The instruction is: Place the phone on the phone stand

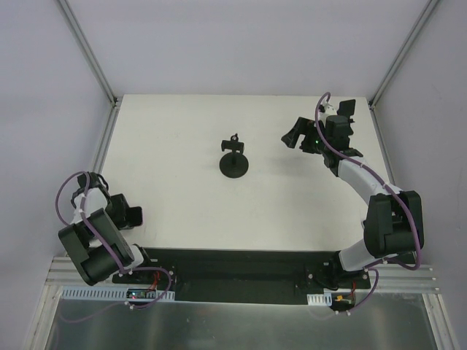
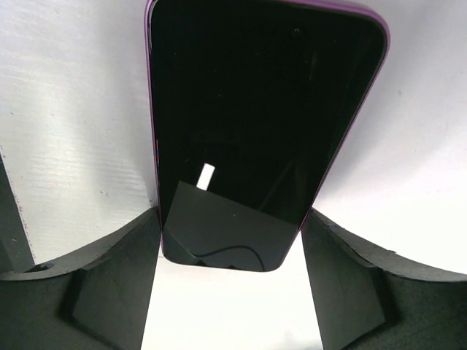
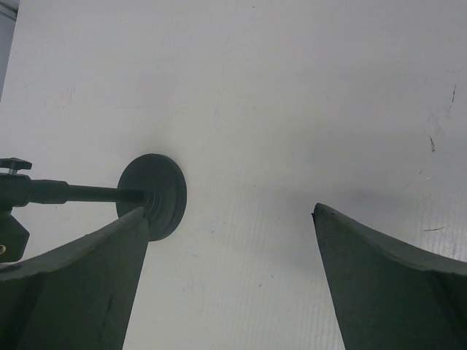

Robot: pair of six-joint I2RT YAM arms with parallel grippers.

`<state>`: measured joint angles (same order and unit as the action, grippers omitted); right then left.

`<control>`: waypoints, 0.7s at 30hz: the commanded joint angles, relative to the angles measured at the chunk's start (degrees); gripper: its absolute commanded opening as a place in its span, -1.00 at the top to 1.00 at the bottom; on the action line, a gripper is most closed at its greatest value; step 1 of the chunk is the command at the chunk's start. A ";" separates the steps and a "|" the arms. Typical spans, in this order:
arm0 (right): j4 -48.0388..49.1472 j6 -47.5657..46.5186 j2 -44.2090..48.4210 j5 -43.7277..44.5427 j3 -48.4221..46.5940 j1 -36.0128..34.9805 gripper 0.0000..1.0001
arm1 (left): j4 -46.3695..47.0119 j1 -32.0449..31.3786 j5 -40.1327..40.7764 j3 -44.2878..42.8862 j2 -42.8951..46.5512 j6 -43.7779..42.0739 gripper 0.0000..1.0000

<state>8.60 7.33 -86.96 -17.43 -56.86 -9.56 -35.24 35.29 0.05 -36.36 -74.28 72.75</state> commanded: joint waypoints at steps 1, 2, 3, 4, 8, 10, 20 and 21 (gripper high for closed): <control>2.47 0.40 1.97 -0.50 -0.09 0.16 -0.92 | 0.70 -3.99 0.12 2.52 1.85 0.28 1.00; 2.47 0.49 1.97 -0.50 -0.09 0.16 -0.92 | 0.70 -6.70 0.30 2.35 1.95 0.98 1.00; 2.47 0.49 1.97 -0.50 -0.09 0.07 -0.92 | 0.62 -8.12 0.38 2.00 2.03 1.42 1.00; 2.47 0.49 1.97 -0.50 -0.09 0.16 -0.92 | 0.62 -9.87 0.65 1.73 1.95 1.86 1.00; 2.39 0.31 2.05 -0.50 -0.09 0.16 -0.92 | 0.61 -16.21 0.21 1.03 -0.24 5.03 1.00; 2.30 0.31 1.97 -0.50 -0.09 0.16 -0.92 | 0.62 -19.02 0.12 0.76 -1.56 5.56 1.00; 2.21 0.14 2.06 -0.59 -0.09 0.16 -0.92 | 0.44 -22.19 1.97 -0.47 -2.97 5.74 -0.46; 2.21 0.14 2.06 -0.59 -0.09 0.16 -0.92 | 0.44 -22.28 1.97 -0.64 -3.41 5.74 -0.48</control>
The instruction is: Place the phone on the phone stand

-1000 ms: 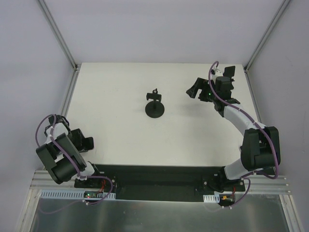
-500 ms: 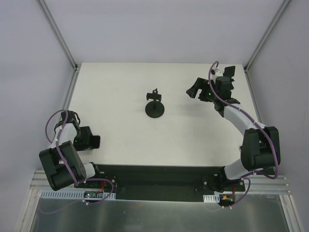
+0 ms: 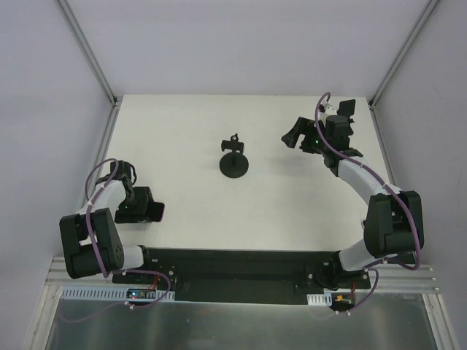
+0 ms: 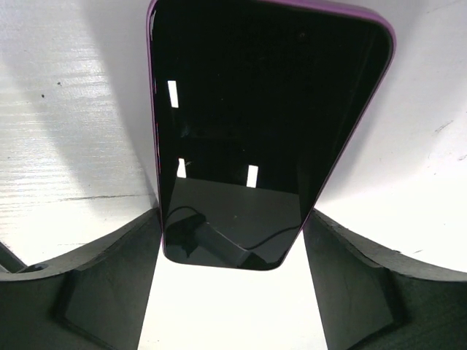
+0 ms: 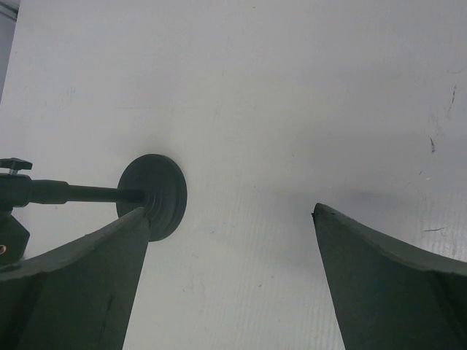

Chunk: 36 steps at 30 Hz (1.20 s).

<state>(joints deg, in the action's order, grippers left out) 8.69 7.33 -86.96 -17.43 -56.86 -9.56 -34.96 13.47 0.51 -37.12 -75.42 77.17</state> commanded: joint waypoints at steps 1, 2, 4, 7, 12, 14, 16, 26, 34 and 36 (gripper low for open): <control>2.12 0.05 2.06 -0.59 -0.09 0.16 -0.92 | 0.07 -0.47 1.77 -0.05 -3.06 1.32 -0.57; 2.21 0.05 2.06 -0.59 -0.09 0.16 -0.92 | 0.07 -0.38 1.86 -0.14 -3.50 1.32 -0.63; 2.21 0.05 2.06 -0.67 -0.01 0.16 -0.92 | 0.15 -0.29 2.30 -1.02 -4.91 0.71 -0.72; 2.12 -0.04 2.06 -0.67 0.00 0.16 -0.92 | 0.07 0.41 3.09 -1.90 -6.58 0.09 -0.77; 2.21 -0.04 1.97 -0.67 -0.18 0.25 -0.92 | -0.28 2.34 1.95 -1.55 -8.87 -0.26 -0.74; 2.21 0.14 1.97 -0.67 -0.09 0.16 -0.92 | -0.72 2.70 2.73 -1.63 -9.13 -0.61 -0.65; 2.30 0.22 1.88 -0.76 -0.09 0.16 -0.92 | -1.25 2.70 3.96 -1.64 -9.40 -0.79 -0.59; 1.86 0.05 2.41 -0.15 -0.09 0.16 -0.92 | -1.17 2.35 6.17 -1.64 -12.21 -1.05 0.45; 1.33 0.05 3.11 0.38 -0.18 -0.02 -0.92 | -0.99 2.17 6.69 -0.58 -5.01 -4.47 1.00; 1.07 -0.21 3.29 0.73 -0.27 -0.28 -0.92 | -1.07 2.17 6.69 -0.14 -2.03 -5.18 1.00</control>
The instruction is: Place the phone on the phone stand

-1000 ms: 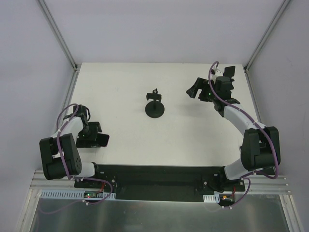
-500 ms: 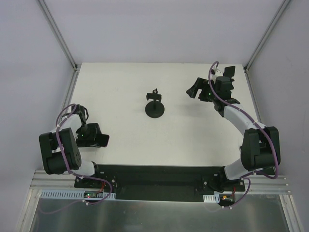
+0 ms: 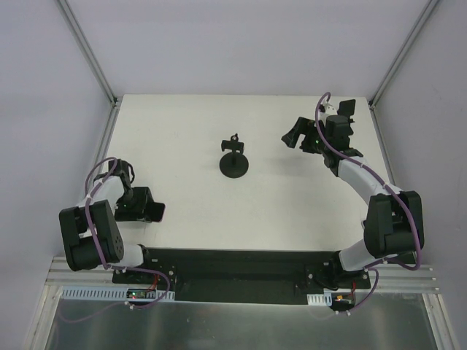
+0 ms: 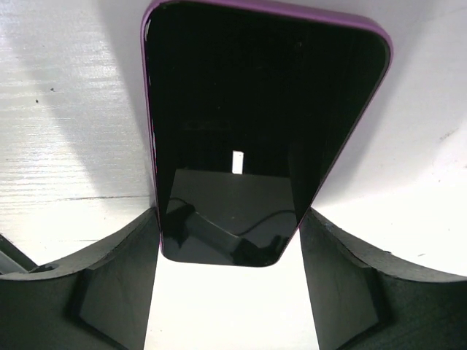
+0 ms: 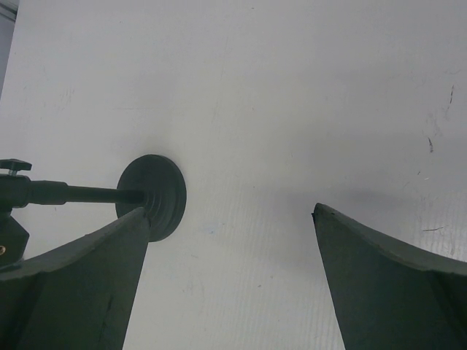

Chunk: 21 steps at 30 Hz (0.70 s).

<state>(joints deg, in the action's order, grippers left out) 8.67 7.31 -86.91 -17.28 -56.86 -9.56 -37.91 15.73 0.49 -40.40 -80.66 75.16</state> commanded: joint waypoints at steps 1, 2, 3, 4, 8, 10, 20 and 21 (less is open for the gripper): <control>0.92 -0.28 3.50 1.01 -0.18 -0.46 -0.92 | 1.96 -0.08 6.54 3.31 4.19 -3.78 1.00; 0.65 -0.45 3.59 1.19 -0.35 -0.54 -0.92 | 1.96 -0.17 6.45 3.49 5.24 -4.22 1.00; 0.48 -0.63 3.68 1.37 -0.44 -0.89 -0.92 | 1.96 -0.08 6.36 3.58 7.43 -4.40 1.00; 0.13 -0.81 3.86 1.80 -0.62 -1.16 -0.92 | 1.96 -0.08 6.28 3.75 8.49 -5.10 1.00; -0.49 -1.60 4.12 2.86 -1.06 -1.95 -0.92 | 2.40 -0.08 6.10 4.10 13.77 -6.86 1.00; -0.49 -1.69 4.12 2.86 -1.15 -2.39 -0.92 | 3.10 -0.08 4.62 4.02 16.67 -8.17 1.00; -1.54 -2.74 4.30 4.18 -2.38 -4.94 -0.92 | 6.62 -0.08 -0.40 4.19 24.15 -11.79 1.00; -1.72 -2.91 4.30 4.36 -2.46 -4.85 -0.92 | 6.62 -0.08 -0.40 4.19 23.71 -11.87 1.00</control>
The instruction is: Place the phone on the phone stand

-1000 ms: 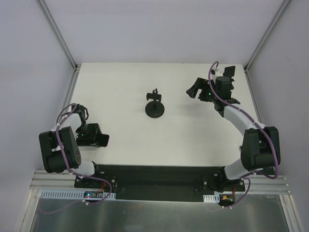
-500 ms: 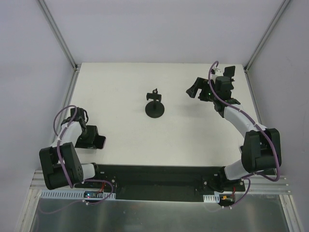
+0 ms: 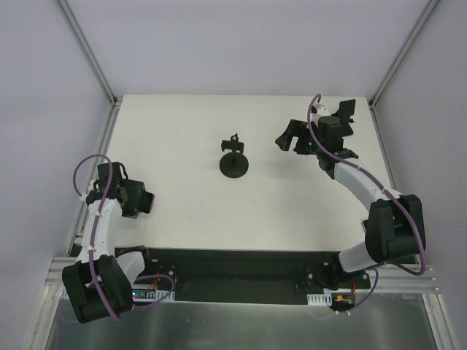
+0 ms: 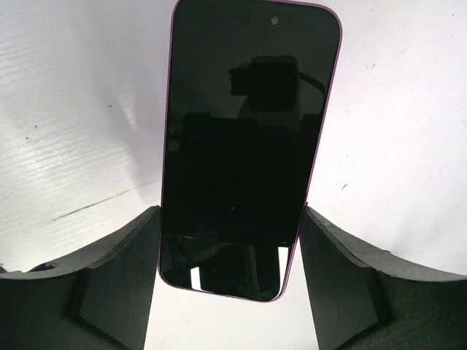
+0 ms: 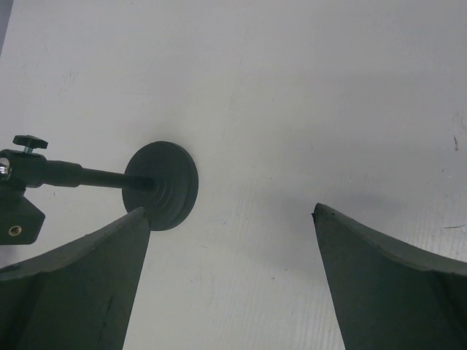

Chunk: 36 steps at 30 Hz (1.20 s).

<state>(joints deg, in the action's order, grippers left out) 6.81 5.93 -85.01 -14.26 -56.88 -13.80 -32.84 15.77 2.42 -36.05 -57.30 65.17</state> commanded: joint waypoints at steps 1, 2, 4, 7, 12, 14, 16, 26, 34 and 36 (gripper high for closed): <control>0.05 -1.63 2.40 1.43 -2.44 -0.61 -0.92 | 1.64 -0.21 -2.33 -0.16 0.08 -1.80 1.00; 0.05 -1.63 2.40 1.52 -2.36 -0.61 -0.92 | 1.55 -0.13 -2.33 0.02 -0.18 -1.88 1.00; -0.04 -1.72 2.40 1.52 -2.44 -0.61 -0.92 | 1.55 -0.30 -3.55 -0.07 -0.71 -2.24 1.00; 0.05 -1.80 2.31 1.08 -2.62 -0.79 -0.92 | 1.64 -1.00 -3.21 -0.51 -0.97 -3.29 1.00; -1.27 -2.94 2.22 2.74 -4.37 -3.86 -0.92 | 2.34 -3.20 -0.84 -2.79 0.69 -8.11 1.00; -2.32 -3.30 2.13 4.06 -5.60 -5.70 -0.92 | 3.65 -3.99 -0.75 -3.49 2.09 -9.44 1.00; -3.02 -3.12 2.22 4.85 -6.39 -6.93 -0.92 | 4.10 -4.61 -0.57 -4.37 4.20 -11.11 1.00; -7.94 -1.37 4.86 11.01 -11.58 -16.33 -0.92 | 7.17 -5.40 -8.21 -7.45 10.62 -17.43 1.00; -10.68 2.94 5.38 10.57 -17.82 -25.73 -0.92 | 17.54 -6.01 -21.73 -7.28 15.81 -26.05 1.00; -10.59 3.03 5.12 11.27 -18.70 -27.93 -0.92 | 19.21 -6.36 -23.67 -7.02 16.86 -27.02 1.00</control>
<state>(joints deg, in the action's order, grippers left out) -3.73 7.05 -82.48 -3.86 -71.68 -37.74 -22.46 10.37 -13.17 -40.95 -43.18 42.96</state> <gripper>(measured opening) 0.960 0.666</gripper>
